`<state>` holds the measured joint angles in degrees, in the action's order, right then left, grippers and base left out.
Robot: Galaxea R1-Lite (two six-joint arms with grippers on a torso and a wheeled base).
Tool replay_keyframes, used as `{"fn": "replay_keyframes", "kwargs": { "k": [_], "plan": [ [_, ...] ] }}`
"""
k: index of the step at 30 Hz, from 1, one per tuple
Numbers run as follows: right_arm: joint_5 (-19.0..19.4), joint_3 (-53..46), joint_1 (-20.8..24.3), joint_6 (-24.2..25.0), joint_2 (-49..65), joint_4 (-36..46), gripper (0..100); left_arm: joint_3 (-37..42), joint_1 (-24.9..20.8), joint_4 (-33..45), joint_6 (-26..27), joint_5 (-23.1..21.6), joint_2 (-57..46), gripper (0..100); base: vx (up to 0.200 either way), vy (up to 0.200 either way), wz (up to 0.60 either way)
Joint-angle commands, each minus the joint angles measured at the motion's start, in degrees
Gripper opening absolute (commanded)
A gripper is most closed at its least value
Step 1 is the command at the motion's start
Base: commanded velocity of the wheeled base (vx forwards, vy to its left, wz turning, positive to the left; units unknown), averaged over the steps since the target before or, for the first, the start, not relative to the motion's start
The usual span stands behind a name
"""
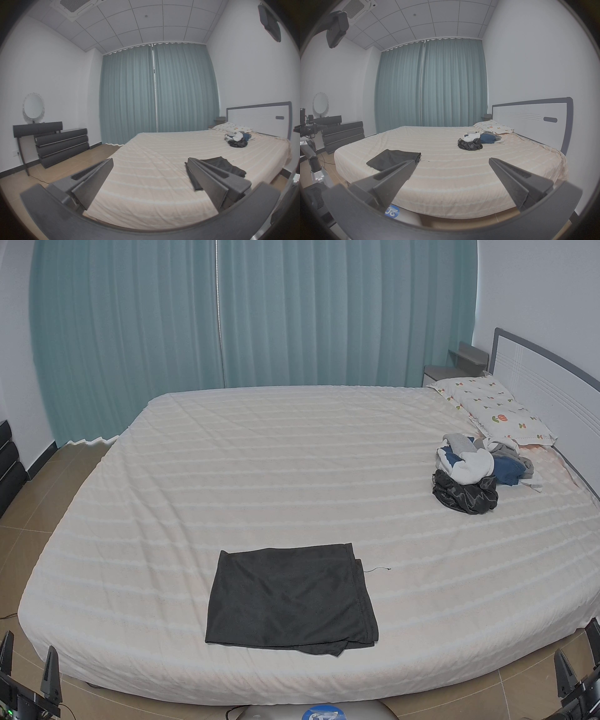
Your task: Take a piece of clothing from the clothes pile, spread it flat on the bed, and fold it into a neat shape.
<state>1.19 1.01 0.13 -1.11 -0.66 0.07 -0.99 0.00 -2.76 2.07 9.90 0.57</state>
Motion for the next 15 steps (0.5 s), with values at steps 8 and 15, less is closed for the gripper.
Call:
{"fn": "replay_keyframes", "kwargs": {
  "k": [8, 15],
  "plan": [
    [-0.05, -1.01, 0.04, 0.41, 0.66, 0.01, 100, 0.90, 0.09, 3.55, -3.74, -7.53, -0.40, 100, 0.000, 0.000, 0.00],
    [-0.23, -1.01, 0.04, 0.23, 0.66, 0.01, 100, 0.99, 0.00, 3.11, -1.98, -7.00, -0.49, 100, 0.000, 0.000, 0.00]
  ]
}}
